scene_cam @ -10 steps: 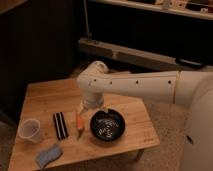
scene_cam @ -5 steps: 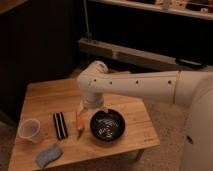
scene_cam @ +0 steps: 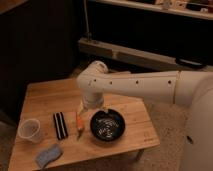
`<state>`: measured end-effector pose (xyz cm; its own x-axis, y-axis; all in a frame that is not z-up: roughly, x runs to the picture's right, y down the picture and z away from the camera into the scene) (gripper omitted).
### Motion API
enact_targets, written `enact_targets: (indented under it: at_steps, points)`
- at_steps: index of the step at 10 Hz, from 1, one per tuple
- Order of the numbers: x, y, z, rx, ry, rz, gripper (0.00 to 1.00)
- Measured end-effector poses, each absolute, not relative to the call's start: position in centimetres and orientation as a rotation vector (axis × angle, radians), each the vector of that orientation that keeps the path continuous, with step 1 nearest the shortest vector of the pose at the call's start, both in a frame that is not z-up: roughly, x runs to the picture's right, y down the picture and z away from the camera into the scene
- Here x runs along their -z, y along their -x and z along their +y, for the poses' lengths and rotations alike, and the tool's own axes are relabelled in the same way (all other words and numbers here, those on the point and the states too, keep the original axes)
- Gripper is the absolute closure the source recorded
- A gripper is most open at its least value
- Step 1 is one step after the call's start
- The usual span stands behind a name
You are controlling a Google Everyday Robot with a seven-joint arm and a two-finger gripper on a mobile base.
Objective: Place the white sponge in the ceramic cup
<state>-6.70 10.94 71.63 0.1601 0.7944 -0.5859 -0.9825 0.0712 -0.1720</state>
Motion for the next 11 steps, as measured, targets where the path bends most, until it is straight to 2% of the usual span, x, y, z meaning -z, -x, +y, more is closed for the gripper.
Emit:
enact_targets:
  at_steps: [8, 11]
  points:
    - [-71.6, 6.7, 10.9, -1.379, 0.608, 0.373, 0.2]
    - [-69.8, 9.1, 11.6, -1.21, 0.601, 0.232, 0.2]
